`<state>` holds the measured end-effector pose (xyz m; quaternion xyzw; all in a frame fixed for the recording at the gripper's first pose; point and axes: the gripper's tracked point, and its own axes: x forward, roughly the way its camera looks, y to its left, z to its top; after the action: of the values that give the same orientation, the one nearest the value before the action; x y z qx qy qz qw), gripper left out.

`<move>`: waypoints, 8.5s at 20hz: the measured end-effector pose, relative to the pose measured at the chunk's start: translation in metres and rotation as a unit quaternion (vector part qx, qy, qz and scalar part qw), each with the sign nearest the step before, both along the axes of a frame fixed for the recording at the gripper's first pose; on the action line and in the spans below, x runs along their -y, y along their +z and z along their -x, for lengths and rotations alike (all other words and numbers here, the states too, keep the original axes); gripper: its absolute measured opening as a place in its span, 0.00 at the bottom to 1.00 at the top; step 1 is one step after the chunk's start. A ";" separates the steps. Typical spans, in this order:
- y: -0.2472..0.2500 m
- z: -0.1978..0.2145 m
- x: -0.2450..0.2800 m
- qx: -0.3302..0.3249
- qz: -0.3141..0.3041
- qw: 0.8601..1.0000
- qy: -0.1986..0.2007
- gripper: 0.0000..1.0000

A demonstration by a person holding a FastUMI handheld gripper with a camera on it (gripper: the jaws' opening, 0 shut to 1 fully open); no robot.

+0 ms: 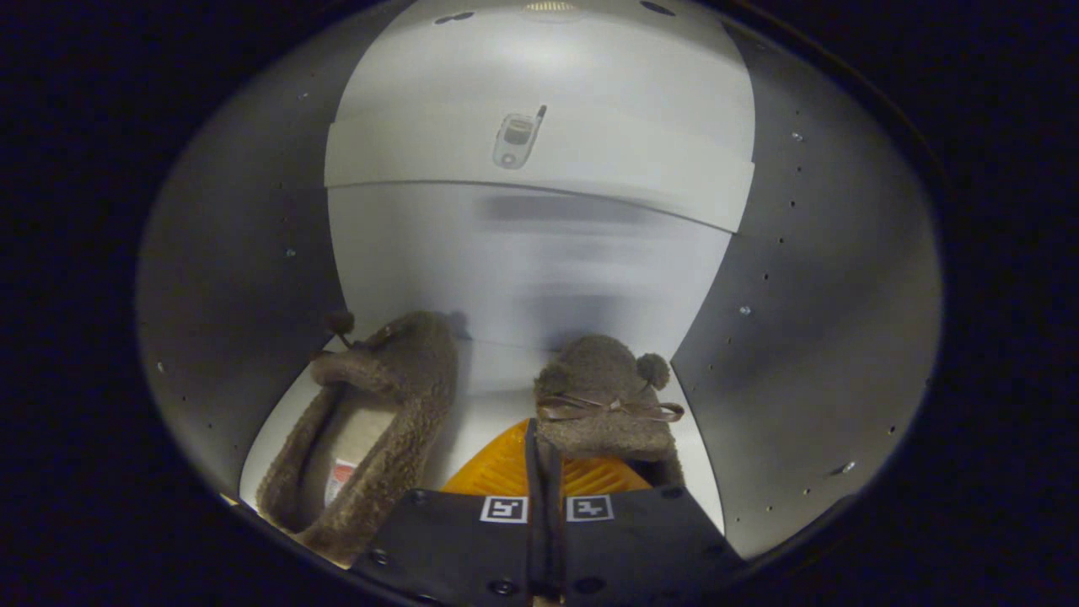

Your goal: Open the shoe cabinet door, grab the shoes and put them into the shoe cabinet, then close the shoe cabinet door.

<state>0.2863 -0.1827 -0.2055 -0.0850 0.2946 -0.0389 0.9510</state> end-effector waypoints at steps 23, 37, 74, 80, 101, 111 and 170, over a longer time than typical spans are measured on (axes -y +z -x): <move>-0.003 0.014 0.012 -0.030 -0.008 0.997 -0.063 0.72; 0.072 0.095 -0.001 0.047 -0.027 0.996 -0.067 0.92; 0.256 0.561 0.199 0.241 -0.038 0.959 -0.144 0.96; 0.240 0.499 0.245 0.246 -0.061 0.963 -0.096 0.95; 0.211 0.411 0.216 0.223 -0.103 0.969 -0.009 0.95; 0.205 0.411 0.151 0.220 -0.118 0.968 -0.022 0.95; 0.178 0.260 -0.124 0.268 -0.057 0.961 0.042 0.95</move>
<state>0.0261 -0.0591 -0.0272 -0.0292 0.0272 -0.0036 0.9992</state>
